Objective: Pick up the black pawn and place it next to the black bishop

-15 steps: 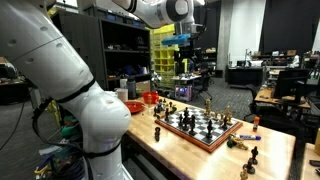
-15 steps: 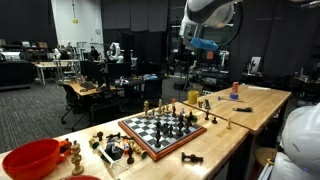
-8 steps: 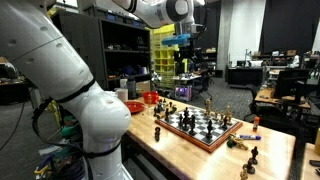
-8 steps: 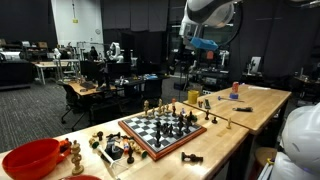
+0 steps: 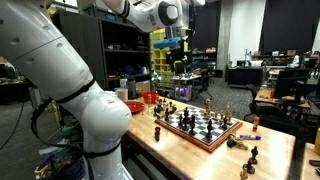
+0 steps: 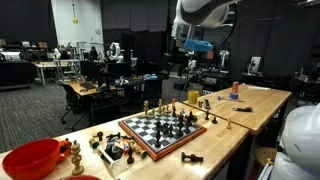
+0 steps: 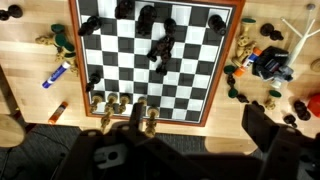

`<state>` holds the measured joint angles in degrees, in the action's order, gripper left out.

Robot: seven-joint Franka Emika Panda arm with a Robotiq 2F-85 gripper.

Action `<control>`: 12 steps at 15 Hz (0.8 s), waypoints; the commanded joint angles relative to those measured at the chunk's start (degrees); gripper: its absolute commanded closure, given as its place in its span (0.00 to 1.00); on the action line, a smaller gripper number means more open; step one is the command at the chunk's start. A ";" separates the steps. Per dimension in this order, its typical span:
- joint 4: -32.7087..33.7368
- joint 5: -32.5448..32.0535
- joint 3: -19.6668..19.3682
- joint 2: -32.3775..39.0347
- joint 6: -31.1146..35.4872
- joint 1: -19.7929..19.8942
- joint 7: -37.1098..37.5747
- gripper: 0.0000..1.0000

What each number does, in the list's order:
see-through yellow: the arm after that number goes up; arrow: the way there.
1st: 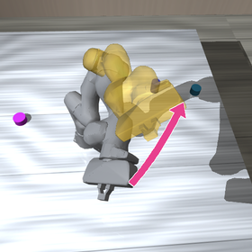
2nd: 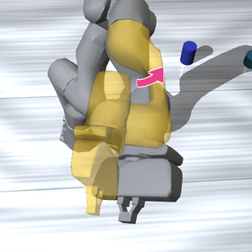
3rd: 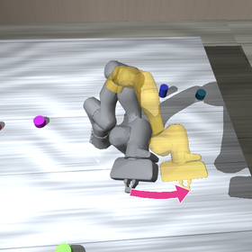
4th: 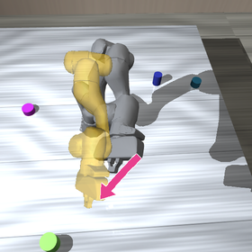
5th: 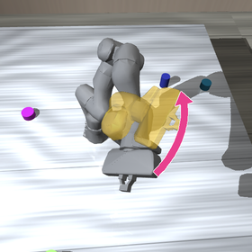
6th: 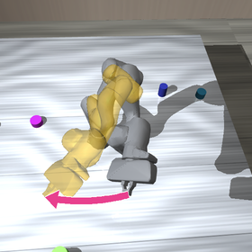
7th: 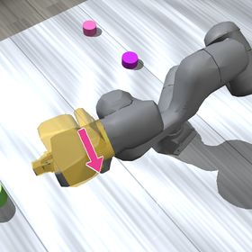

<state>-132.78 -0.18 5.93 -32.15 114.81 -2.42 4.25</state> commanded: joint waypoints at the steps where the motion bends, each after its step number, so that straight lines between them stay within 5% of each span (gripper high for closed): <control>1: -2.95 -0.97 6.98 -2.16 1.54 -2.74 7.47 0.00; 8: -1.41 -1.12 19.58 1.81 2.09 -7.91 22.35 0.00; 12: -1.93 -2.16 20.67 1.49 1.66 -8.73 24.01 0.00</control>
<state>-134.88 -1.72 27.45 -31.00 116.65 -10.15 27.78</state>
